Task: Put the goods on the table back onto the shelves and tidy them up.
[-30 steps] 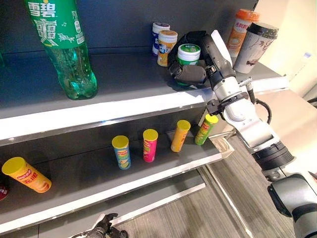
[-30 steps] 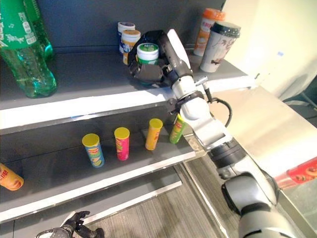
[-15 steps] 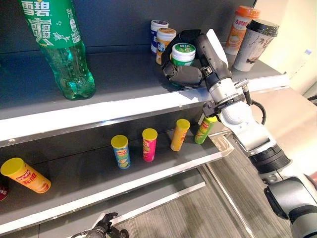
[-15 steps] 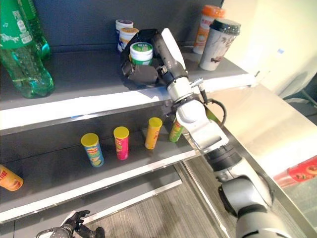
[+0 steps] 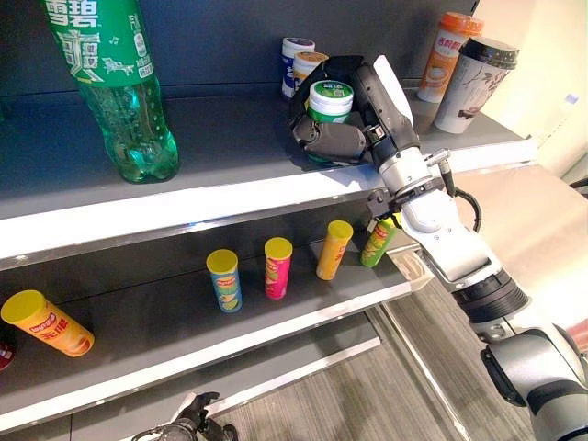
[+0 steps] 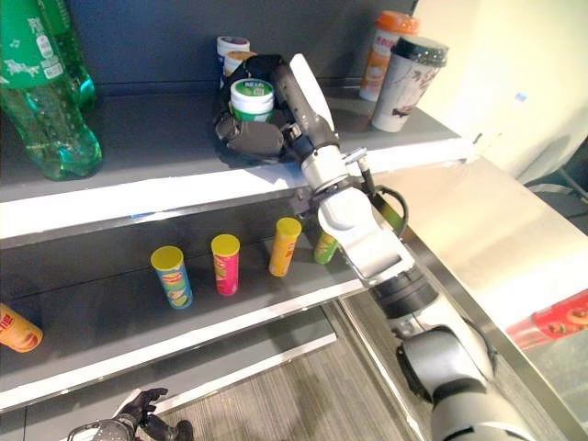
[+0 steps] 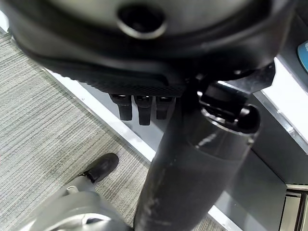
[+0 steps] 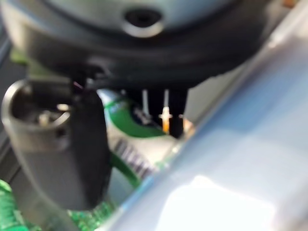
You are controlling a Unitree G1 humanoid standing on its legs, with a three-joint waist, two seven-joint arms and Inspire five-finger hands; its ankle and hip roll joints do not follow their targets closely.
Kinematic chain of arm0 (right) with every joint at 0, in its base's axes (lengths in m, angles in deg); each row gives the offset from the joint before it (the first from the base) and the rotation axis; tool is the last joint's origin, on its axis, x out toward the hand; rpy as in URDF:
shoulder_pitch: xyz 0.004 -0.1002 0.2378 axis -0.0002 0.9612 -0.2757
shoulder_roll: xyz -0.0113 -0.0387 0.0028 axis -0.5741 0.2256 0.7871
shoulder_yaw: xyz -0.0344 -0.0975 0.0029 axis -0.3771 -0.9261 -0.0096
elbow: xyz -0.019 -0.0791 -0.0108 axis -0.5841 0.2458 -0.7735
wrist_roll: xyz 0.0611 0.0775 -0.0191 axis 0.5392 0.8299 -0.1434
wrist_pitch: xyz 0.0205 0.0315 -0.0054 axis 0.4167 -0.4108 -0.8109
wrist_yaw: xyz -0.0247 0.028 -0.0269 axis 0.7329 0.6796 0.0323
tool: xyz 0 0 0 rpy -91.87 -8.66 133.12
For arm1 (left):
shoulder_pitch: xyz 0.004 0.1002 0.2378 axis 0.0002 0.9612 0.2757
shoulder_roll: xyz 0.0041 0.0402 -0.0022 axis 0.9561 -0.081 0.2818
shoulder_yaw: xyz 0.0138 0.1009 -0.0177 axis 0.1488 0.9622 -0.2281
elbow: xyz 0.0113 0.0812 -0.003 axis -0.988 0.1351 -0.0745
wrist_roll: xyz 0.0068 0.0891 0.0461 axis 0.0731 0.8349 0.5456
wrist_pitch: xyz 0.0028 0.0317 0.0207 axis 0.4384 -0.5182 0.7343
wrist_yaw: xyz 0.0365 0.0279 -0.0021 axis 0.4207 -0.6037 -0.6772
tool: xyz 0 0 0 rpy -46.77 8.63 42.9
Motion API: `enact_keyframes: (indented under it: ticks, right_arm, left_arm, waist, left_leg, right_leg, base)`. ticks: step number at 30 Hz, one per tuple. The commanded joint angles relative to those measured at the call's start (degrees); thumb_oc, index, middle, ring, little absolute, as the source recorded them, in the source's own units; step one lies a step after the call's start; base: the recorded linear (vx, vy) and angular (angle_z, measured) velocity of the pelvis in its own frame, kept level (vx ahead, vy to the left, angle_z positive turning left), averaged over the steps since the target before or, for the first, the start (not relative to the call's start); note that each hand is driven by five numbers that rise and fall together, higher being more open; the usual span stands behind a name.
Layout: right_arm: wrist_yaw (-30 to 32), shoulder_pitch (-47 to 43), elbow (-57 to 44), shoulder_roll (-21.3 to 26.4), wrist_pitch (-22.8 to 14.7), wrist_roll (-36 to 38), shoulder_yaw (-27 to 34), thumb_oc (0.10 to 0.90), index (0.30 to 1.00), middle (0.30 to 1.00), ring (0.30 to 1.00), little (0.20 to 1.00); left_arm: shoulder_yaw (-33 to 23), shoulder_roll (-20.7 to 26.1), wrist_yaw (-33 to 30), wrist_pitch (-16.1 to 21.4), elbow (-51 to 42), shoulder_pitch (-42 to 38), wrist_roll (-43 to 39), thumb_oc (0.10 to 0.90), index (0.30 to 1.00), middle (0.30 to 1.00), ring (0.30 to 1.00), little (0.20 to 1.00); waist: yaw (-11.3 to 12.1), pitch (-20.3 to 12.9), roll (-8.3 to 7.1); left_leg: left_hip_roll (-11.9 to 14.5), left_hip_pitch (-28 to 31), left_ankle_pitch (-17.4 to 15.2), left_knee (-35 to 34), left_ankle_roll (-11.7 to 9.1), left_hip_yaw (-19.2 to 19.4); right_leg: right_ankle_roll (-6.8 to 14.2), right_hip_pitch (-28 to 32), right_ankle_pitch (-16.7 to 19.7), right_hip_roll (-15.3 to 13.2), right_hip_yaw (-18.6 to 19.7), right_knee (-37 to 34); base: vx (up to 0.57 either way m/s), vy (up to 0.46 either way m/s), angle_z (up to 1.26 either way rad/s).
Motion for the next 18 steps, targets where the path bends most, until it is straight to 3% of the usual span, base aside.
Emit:
enact_keyframes:
  ticks: [1, 18]
  right_arm:
    - [1.3, -2.5, 0.8, 2.9, -1.9, -2.7, 3.3, 0.800, 0.900, 0.900, 0.900, 0.900]
    - [4.3, -4.2, -5.0, 8.7, -4.2, -1.0, 8.5, 0.800, 0.900, 0.900, 0.900, 0.900]
  left_arm:
    - [6.0, -0.3, -1.4, 0.8, 3.4, -6.6, 0.9, 0.800, 0.900, 0.900, 0.900, 0.900]
    - [5.1, 0.6, -2.5, 0.8, 3.7, -7.4, 0.9, 0.800, 0.900, 0.900, 0.900, 0.900]
  waist:
    - [3.9, -2.9, 3.49]
    - [2.4, -3.2, 3.50]
  left_leg:
    - [2.4, 3.5, -4.8, 0.5, -2.3, -2.7]
    - [2.7, 4.2, -5.0, 0.5, -2.6, -2.1]
  right_leg:
    - [5.6, 1.0, -3.3, -3.4, -0.4, 2.8]
    - [5.7, 0.5, -3.4, -3.3, 0.0, 3.2]
  base:
    - [0.00, 0.000, 0.00]
    - [0.00, 0.000, 0.00]
